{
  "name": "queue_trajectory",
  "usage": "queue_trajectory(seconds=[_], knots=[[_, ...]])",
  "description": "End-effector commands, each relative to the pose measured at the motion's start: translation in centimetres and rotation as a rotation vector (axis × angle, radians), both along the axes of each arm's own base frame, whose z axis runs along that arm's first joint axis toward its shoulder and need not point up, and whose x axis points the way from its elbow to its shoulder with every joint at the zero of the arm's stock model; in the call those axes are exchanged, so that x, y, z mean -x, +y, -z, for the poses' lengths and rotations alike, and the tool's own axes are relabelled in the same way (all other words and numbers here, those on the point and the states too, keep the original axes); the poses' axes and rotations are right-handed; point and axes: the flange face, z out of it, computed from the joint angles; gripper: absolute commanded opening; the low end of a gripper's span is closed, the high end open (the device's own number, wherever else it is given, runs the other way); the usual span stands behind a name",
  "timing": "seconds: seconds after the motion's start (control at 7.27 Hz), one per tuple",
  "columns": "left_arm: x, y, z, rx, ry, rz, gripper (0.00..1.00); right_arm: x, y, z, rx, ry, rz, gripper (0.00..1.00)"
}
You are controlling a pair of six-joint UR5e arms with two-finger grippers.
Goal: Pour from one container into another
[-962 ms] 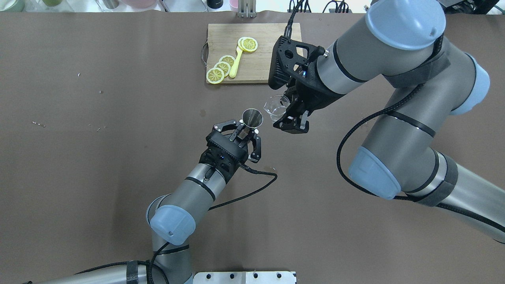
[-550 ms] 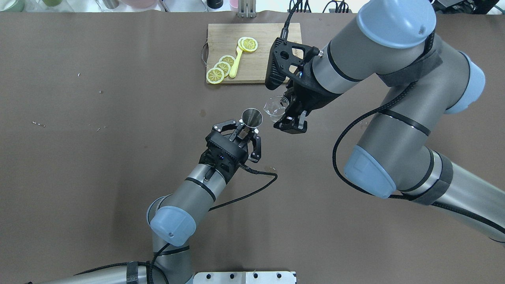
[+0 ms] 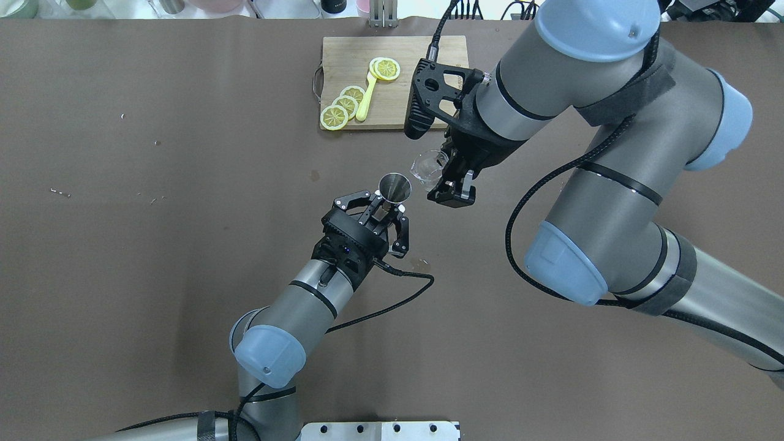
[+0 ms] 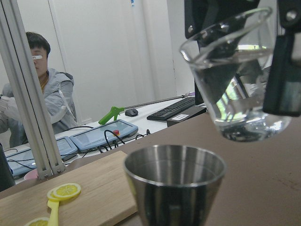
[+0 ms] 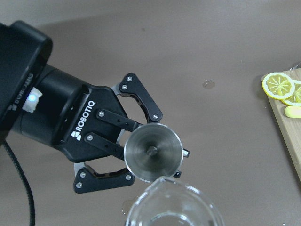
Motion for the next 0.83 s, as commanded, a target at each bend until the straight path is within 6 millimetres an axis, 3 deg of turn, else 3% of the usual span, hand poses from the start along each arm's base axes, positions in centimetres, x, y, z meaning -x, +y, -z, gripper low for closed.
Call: queue_trajectory(seconds=[0.0, 0.41, 0.69], knots=[[0.2, 0.1, 0.5, -0.004, 0.005, 0.002, 0.00, 0.0, -0.2, 1.1, 0.018, 0.049, -0.005, 0.00], [1.0, 0.2, 1.7, -0.008, 0.023, 0.003, 0.00, -0.1, -0.4, 1.3, -0.010, 0.111, -0.003, 0.00], [0.9, 0.2, 1.4, -0.008, 0.018, 0.002, 0.00, 0.4, 0.0, 1.6, -0.014, 0.134, 0.005, 0.00]])
